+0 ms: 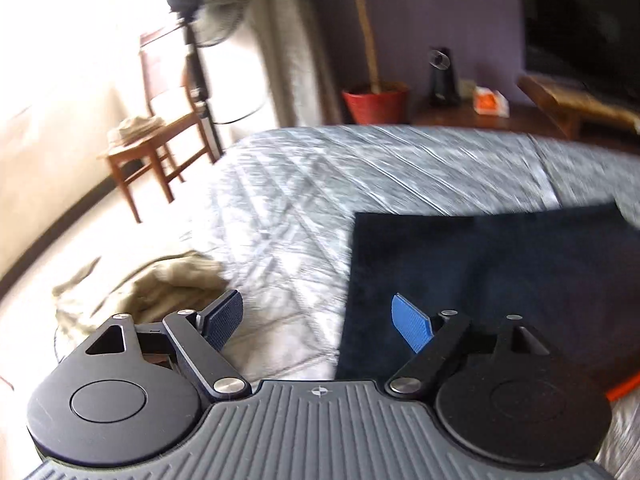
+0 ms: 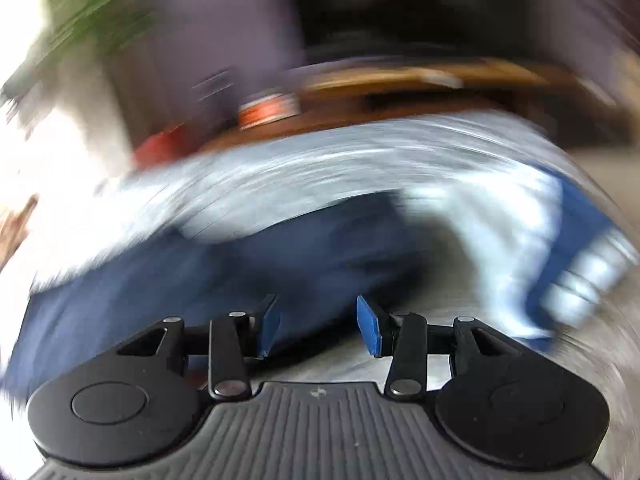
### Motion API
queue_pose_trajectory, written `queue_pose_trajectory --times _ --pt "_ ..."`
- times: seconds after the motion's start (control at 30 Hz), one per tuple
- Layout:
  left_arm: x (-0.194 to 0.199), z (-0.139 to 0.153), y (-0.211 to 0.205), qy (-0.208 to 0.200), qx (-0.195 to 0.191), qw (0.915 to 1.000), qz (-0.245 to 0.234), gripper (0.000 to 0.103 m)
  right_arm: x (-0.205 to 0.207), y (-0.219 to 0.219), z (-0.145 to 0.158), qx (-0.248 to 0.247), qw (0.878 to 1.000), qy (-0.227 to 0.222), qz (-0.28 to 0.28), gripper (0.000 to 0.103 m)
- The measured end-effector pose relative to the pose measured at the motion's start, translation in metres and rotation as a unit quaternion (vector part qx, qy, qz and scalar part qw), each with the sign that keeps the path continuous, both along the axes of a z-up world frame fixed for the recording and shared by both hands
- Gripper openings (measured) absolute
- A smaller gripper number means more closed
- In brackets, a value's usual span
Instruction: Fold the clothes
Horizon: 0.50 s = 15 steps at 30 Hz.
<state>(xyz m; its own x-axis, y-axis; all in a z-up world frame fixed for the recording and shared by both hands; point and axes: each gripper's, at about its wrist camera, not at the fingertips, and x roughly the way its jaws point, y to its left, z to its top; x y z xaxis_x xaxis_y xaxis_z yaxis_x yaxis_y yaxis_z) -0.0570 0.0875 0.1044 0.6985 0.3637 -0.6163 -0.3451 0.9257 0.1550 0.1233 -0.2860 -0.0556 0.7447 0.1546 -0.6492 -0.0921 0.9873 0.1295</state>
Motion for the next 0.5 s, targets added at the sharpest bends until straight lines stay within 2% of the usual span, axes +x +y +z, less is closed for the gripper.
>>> queue_pose_trajectory --times 0.03,0.1,0.23,0.3,0.37,0.47,0.5 --pt "-0.003 0.004 0.006 -0.004 -0.012 0.9998 0.017 0.087 -0.005 0.029 -0.002 -0.028 0.998 -0.002 0.060 0.046" --pt "-0.010 0.011 0.018 -0.018 -0.029 0.9979 0.054 0.087 -0.016 0.086 -0.006 -0.074 0.983 -0.008 0.170 0.050" --pt "-0.021 0.019 0.042 -0.047 -0.050 0.9902 0.122 0.088 -0.036 0.183 -0.015 -0.130 0.932 -0.028 0.337 0.059" --pt "-0.023 0.017 0.051 -0.056 -0.043 0.9884 0.134 0.088 -0.038 0.216 -0.020 -0.146 0.909 -0.033 0.389 0.057" --pt "-0.028 0.012 0.060 -0.063 -0.039 0.9870 0.143 0.088 -0.035 0.242 -0.022 -0.158 0.895 -0.041 0.415 0.051" --pt "-0.033 0.007 0.074 -0.072 -0.072 0.9812 0.164 0.088 -0.022 0.265 -0.018 -0.127 0.892 -0.034 0.432 0.041" --pt "-0.034 0.007 0.077 -0.080 -0.078 0.9794 0.169 0.089 -0.019 0.272 -0.018 -0.128 0.889 -0.036 0.438 0.041"
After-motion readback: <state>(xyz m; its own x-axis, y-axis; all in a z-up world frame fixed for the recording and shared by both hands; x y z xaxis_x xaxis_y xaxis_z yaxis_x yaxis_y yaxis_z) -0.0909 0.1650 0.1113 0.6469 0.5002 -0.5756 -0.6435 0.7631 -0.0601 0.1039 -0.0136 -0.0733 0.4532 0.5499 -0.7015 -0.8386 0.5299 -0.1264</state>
